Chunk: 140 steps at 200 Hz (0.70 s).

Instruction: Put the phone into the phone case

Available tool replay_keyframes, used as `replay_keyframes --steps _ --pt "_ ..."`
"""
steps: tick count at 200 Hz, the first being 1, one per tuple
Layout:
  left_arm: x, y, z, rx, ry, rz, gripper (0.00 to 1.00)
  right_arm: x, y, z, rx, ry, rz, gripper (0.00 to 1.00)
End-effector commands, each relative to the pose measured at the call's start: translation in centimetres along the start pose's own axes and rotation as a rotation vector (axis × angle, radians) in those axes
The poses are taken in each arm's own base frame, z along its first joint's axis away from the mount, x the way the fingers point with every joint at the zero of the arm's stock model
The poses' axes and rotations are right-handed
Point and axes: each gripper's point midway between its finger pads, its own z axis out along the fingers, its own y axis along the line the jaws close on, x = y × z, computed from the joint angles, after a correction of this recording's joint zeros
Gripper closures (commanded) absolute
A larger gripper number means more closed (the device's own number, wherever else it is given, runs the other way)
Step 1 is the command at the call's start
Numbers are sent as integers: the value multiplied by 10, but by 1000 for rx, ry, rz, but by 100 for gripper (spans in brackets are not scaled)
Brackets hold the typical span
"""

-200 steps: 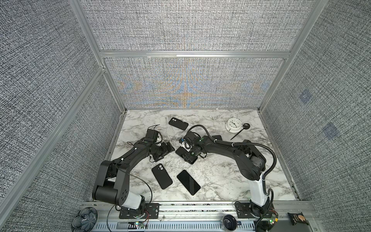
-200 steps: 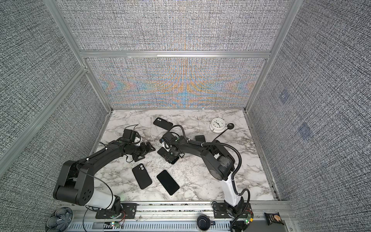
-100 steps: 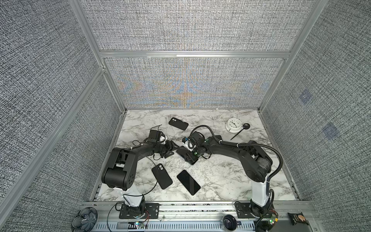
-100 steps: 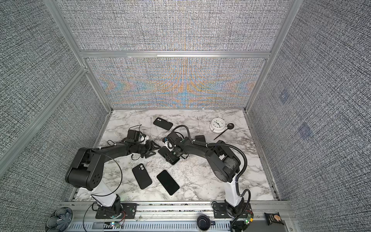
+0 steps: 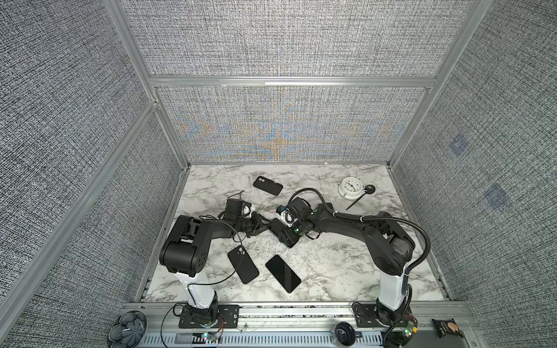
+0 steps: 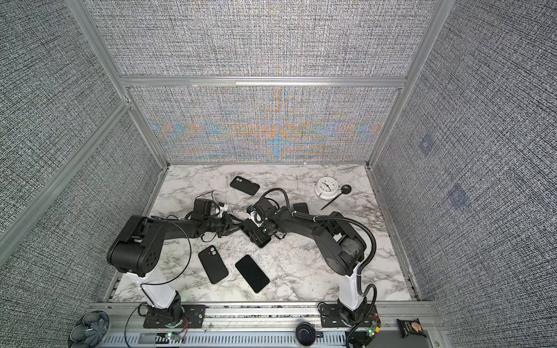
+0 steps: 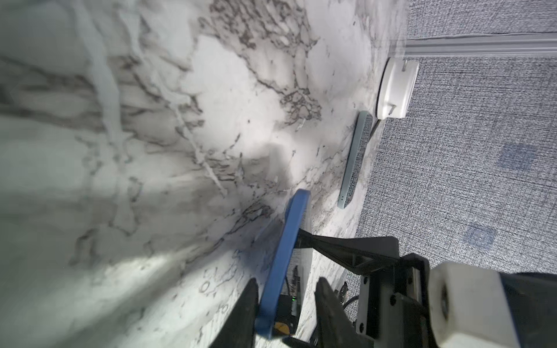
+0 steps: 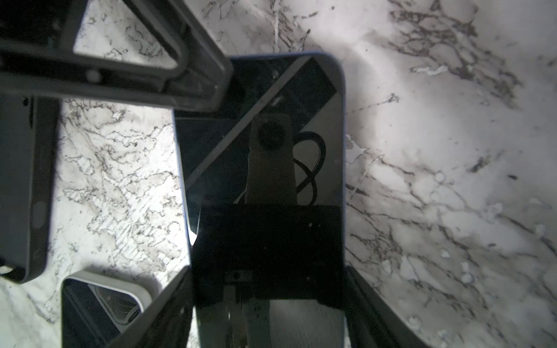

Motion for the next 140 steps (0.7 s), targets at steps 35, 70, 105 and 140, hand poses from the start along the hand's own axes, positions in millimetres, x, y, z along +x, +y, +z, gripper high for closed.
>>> replay_keyframes --steps 35,70,105,140 --pt "-3 -15 3 101 -4 42 78 -13 4 -4 -17 -44 -8 39" --pt "-2 -16 4 125 -2 43 86 -13 4 -5 -13 -44 -9 39" --pt "0 -18 2 126 -3 52 89 -13 0 -7 5 -46 -10 38" --pt "0 -17 1 121 -6 54 96 -12 0 -9 13 -43 -13 35"
